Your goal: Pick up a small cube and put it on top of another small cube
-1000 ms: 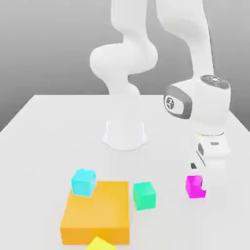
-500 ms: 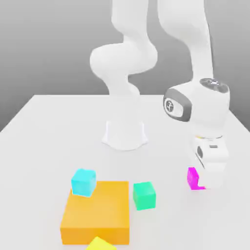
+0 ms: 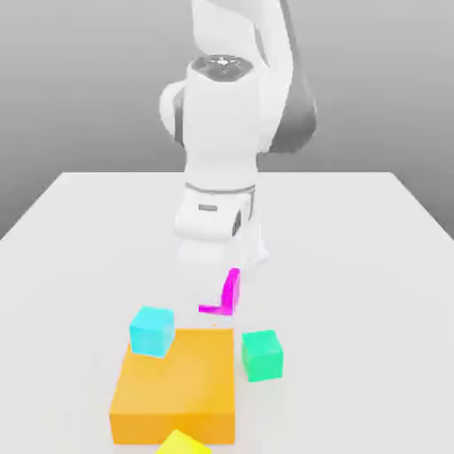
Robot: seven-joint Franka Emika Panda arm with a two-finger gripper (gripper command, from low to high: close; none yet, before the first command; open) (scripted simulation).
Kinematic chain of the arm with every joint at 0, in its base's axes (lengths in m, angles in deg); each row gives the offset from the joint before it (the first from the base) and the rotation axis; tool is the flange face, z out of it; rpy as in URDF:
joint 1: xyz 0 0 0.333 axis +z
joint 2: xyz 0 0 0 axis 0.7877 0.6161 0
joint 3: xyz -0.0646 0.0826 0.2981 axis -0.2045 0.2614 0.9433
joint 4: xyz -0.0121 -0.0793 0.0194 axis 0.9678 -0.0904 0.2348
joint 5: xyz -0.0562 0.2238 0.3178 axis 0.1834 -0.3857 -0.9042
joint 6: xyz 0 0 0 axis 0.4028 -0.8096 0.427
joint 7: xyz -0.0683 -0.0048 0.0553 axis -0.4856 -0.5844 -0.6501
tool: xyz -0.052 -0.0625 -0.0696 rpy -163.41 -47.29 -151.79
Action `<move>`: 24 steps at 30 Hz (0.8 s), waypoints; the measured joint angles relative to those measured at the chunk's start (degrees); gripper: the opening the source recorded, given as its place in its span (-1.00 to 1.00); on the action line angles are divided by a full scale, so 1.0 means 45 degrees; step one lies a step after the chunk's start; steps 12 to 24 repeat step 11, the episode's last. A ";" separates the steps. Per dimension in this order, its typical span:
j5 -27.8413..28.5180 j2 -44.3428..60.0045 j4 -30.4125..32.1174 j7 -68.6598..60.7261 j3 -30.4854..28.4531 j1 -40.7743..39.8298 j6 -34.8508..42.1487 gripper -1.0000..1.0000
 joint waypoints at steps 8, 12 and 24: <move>-0.0596 0.2018 0.0356 -0.1166 -0.1075 -0.0278 -0.2277 1.00; -0.0597 0.2018 0.0356 -0.1166 -0.1075 -0.0278 -0.2276 1.00; -0.0597 0.2018 0.0356 -0.1166 -0.1075 -0.0278 -0.2276 1.00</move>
